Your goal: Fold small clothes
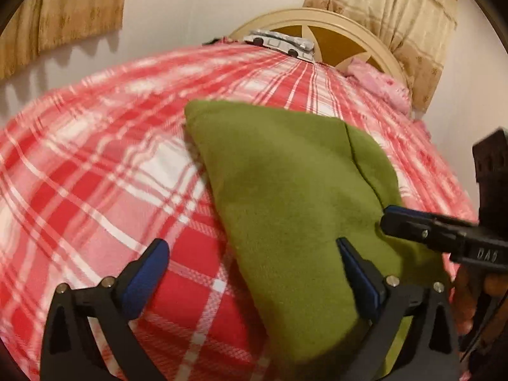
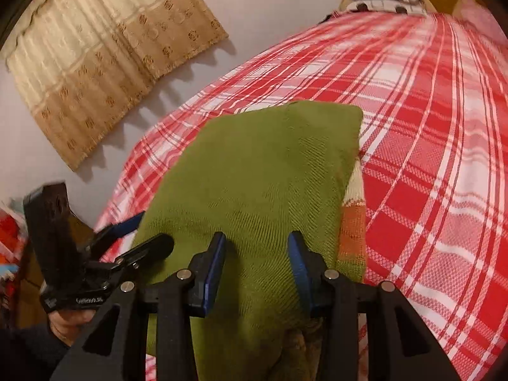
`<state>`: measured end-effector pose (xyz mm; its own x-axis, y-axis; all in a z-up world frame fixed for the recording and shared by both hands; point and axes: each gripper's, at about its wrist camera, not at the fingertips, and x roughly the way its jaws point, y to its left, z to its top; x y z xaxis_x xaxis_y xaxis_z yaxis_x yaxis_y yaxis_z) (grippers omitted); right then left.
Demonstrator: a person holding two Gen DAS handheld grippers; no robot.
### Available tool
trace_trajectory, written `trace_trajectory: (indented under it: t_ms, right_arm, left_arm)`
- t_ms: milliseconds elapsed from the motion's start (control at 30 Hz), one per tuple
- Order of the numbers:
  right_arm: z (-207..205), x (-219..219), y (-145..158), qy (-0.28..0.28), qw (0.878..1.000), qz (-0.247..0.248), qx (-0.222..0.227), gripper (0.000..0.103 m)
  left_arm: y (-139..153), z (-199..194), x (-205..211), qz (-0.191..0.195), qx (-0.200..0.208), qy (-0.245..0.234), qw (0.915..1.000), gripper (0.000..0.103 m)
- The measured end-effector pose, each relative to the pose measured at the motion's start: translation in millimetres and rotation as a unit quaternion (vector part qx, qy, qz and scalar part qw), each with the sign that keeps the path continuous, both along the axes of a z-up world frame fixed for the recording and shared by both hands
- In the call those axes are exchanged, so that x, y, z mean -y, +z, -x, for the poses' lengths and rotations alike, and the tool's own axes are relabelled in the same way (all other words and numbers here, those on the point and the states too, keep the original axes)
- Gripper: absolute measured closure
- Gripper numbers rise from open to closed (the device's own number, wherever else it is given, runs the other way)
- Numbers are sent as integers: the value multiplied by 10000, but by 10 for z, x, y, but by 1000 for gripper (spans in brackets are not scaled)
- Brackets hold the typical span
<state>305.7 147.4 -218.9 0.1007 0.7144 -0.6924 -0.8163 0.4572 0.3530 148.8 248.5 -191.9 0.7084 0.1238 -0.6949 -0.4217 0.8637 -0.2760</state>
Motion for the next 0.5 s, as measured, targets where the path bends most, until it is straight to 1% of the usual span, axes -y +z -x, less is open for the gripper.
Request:
trace_trajectory:
  t_ms: [67, 133, 167, 233, 300, 400, 500]
  right_arm:
    - [20, 35, 28, -88, 9999, -20, -49, 61]
    - [86, 126, 124, -340, 9994, -77, -77, 60]
    - [174, 197, 194, -468, 9988, -108, 77, 60]
    - [356, 299, 325, -661, 9964, -70, 519, 50]
    - [563, 440, 467, -972, 9899, -66, 1031, 47]
    - [799, 667, 632, -1351, 9819, -245, 1308, 47]
    - [958, 776, 742, -1455, 9784, -344, 1430, 46]
  left_arm:
    - [44, 83, 31, 21, 20, 58, 10000, 0]
    - [169, 224, 132, -243, 126, 113, 9996, 0]
    - [213, 289, 173, -346, 169, 118, 9992, 0]
    - [340, 446, 248, -508, 305, 149, 9981, 0]
    - [438, 552, 279, -578, 465, 199, 9970, 0]
    - [617, 671, 377, -746, 696, 185, 9946, 0]
    - [777, 756, 501, -1000, 888, 72, 9910, 0]
